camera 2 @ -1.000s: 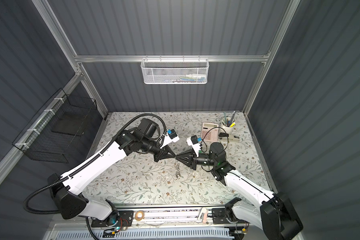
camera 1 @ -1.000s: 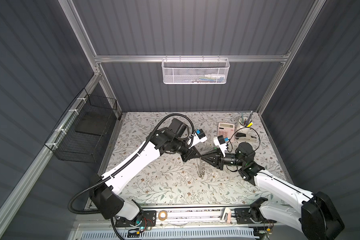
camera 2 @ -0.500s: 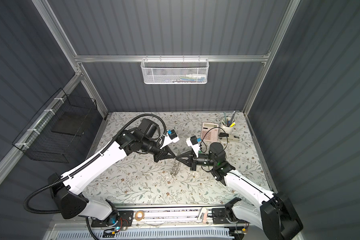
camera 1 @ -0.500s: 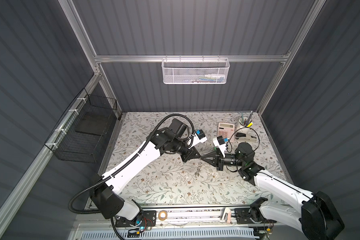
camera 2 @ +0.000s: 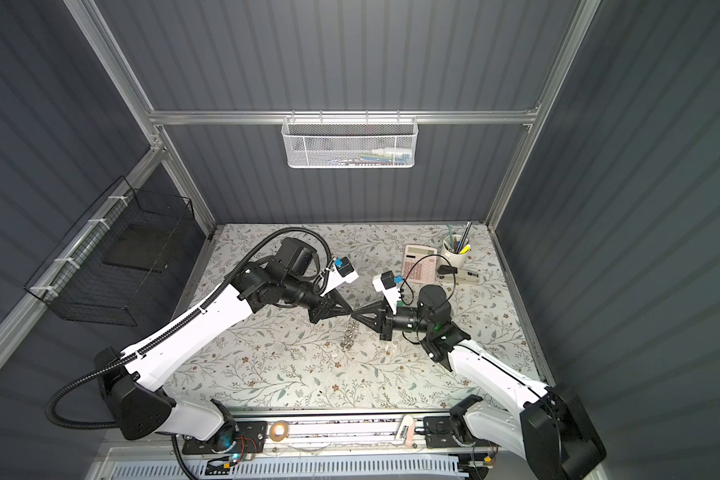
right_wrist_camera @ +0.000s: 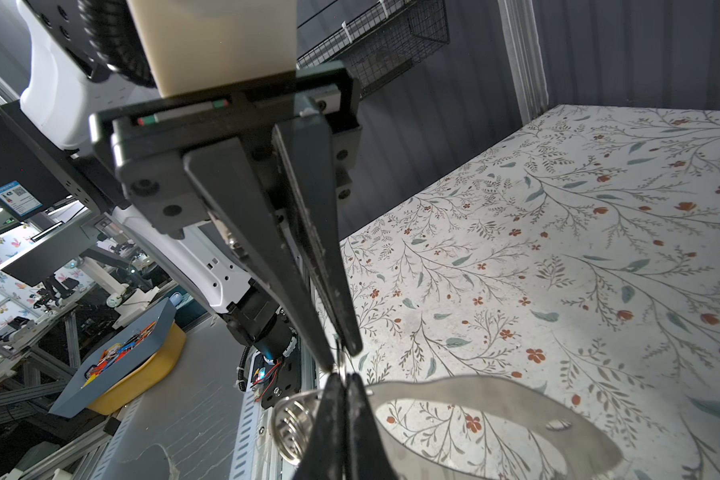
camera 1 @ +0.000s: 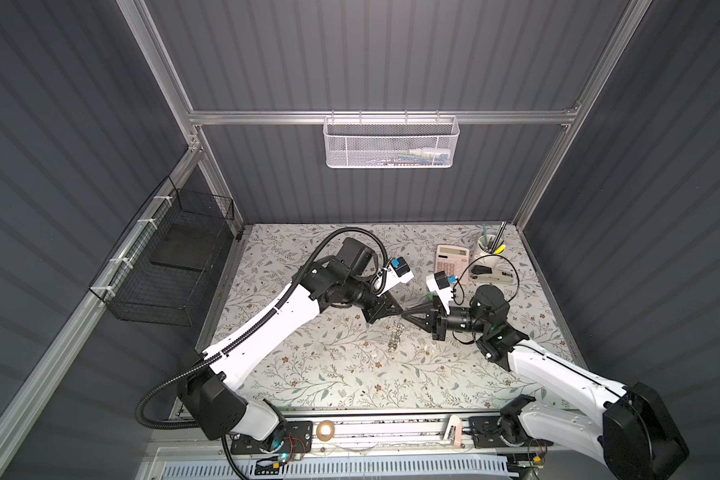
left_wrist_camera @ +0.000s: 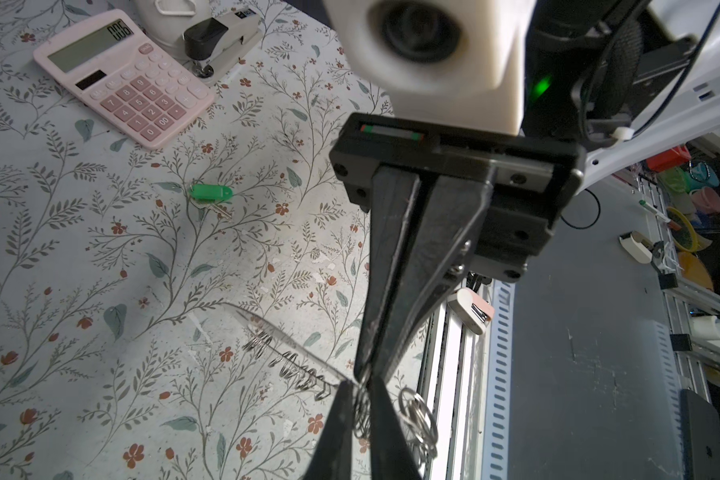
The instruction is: Put the keys on the keyring
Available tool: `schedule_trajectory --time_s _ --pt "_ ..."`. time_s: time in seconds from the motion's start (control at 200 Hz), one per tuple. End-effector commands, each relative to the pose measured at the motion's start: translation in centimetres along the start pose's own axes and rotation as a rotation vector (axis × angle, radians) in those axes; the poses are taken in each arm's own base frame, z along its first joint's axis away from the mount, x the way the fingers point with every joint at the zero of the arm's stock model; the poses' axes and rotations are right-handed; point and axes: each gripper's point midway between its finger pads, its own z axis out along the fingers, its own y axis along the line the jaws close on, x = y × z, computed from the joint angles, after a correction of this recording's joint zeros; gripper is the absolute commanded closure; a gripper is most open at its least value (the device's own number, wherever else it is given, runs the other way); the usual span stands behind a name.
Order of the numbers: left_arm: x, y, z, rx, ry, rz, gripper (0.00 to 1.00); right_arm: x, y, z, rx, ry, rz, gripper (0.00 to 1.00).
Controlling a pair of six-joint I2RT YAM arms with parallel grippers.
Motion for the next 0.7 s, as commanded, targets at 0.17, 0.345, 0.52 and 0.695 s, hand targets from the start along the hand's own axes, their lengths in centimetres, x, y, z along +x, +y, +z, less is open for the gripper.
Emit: schedule_trajectory --time_s 0.17,0.345,0.52,0.695 --pt "-1.7 -0.4 -1.9 0.014 -0.183 -0.043 0.80 -1.2 0.6 -0.2 0.004 -0.055 -0.047 1.00" --pt "-2.8 1.6 -7.3 -0.004 -0.475 -0.139 0.72 -1.3 0.6 -0.3 0.008 -0.068 -0.053 1.00" --pt "-1.1 0.8 -6.8 0.064 -0.549 -0.171 0.54 -1.4 0.5 -0.3 0.012 -0.081 -0.050 1.00" --pt "0.4 0.9 -4.9 0.173 -0.626 -0.220 0.52 -1.5 0.4 -0.4 0.012 -0.098 -0.047 1.00"
